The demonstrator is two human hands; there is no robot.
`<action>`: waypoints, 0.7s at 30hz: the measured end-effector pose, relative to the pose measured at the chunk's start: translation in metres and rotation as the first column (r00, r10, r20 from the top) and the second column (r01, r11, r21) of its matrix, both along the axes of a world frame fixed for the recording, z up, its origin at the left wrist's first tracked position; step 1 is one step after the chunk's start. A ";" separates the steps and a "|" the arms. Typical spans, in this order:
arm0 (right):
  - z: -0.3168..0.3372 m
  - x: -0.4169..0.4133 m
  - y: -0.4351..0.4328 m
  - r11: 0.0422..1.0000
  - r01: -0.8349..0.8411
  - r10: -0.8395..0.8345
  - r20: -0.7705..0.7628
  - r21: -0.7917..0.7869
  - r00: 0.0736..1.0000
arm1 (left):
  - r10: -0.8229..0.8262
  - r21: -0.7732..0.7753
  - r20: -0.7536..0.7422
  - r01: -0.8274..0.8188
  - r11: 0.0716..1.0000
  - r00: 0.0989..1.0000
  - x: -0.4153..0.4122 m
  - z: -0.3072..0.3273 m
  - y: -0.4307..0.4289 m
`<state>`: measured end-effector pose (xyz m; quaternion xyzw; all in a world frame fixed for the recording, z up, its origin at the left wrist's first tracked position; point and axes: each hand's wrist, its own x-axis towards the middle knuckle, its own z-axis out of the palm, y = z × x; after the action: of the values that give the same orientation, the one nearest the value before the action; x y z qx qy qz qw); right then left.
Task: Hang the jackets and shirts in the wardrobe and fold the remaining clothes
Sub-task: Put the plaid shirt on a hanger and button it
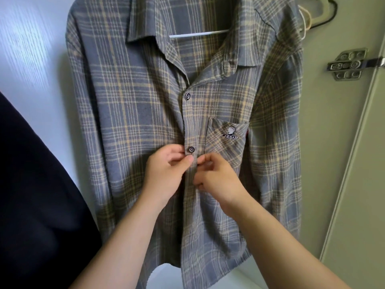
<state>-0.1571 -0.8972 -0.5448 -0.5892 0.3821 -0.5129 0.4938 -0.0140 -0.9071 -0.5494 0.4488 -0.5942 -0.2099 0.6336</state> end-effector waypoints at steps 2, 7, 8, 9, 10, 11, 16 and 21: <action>-0.014 -0.003 -0.002 0.994 0.005 -0.020 -0.134 -0.110 0.991 | -0.115 0.092 -0.033 0.117 0.989 0.993 0.007 -0.004 0.000; -0.043 0.005 -0.009 0.960 0.088 -0.186 -0.370 -0.266 0.910 | -0.080 0.043 0.029 0.079 0.996 0.996 0.021 -0.025 0.003; -0.046 0.008 -0.010 0.942 0.152 -0.258 -0.360 -0.298 0.896 | -0.013 0.035 0.037 0.011 0.999 0.999 0.022 -0.032 0.004; -0.050 0.010 -0.012 0.921 0.209 -0.325 -0.352 -0.329 0.878 | 0.066 0.035 0.065 -0.068 0.997 0.996 0.023 -0.040 0.003; -0.053 0.011 -0.013 0.905 0.250 -0.370 -0.345 -0.345 0.863 | 0.146 0.030 0.099 -0.149 0.988 0.984 0.022 -0.048 0.003; -0.055 0.011 -0.014 0.897 0.272 -0.392 -0.340 -0.349 0.855 | 0.221 0.016 0.136 -0.225 0.974 0.966 0.022 -0.054 0.003; -0.059 0.014 -0.016 0.934 0.263 -0.318 -0.230 -0.241 0.920 | 0.284 -0.006 0.272 -0.294 0.956 0.919 0.023 -0.069 0.002; -0.058 0.026 -0.014 0.941 0.208 -0.259 -0.171 -0.268 0.950 | 0.341 -0.093 0.365 -0.331 0.939 0.866 0.015 -0.073 0.006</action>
<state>-0.1312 -0.9116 -0.6030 -0.6455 0.4315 -0.5485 0.3102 0.0013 -0.9011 -0.6224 0.5683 -0.6199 0.0014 0.5411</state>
